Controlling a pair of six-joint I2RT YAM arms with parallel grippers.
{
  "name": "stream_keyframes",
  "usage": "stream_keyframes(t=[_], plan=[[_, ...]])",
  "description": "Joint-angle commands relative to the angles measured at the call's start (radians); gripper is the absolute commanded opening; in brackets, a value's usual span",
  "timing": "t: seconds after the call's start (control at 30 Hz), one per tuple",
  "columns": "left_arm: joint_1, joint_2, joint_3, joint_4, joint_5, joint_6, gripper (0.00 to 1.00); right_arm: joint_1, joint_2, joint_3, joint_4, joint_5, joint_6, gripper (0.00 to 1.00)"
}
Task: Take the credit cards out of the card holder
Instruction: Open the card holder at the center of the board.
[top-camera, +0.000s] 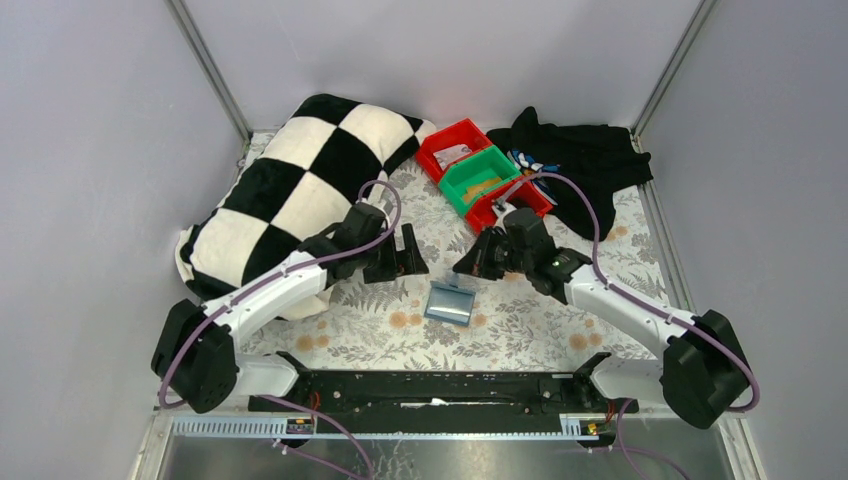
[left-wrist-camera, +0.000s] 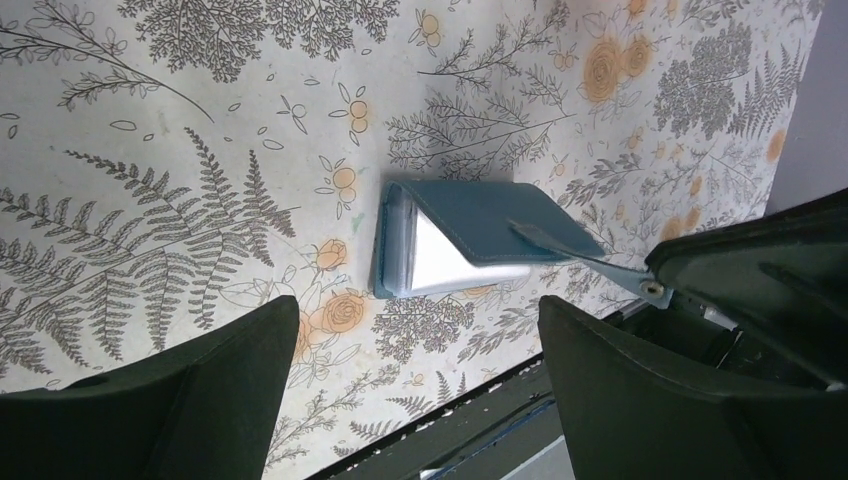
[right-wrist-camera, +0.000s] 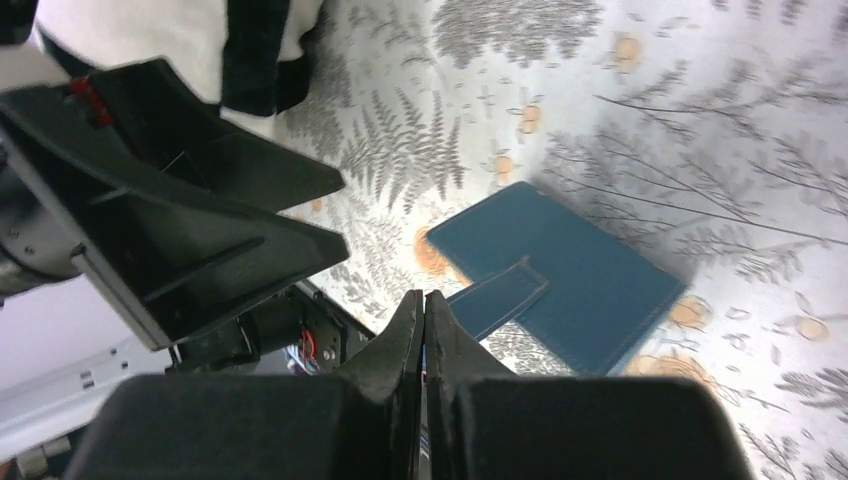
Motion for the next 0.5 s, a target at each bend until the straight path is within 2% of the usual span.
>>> stream_keyframes(t=[0.0, 0.27, 0.47], plan=[[-0.027, 0.041, 0.015, 0.050, 0.018, 0.023, 0.94, -0.085, -0.056, -0.057, -0.020, 0.044, 0.065, 0.00], [-0.078, 0.140, 0.037, 0.047, -0.003, 0.023, 0.96, -0.305, -0.110, -0.167, -0.109, 0.031, 0.053, 0.00], [-0.078, 0.151, 0.036, 0.049, -0.013, 0.029, 0.97, -0.369, -0.175, -0.211, -0.233, 0.119, -0.030, 0.00]])
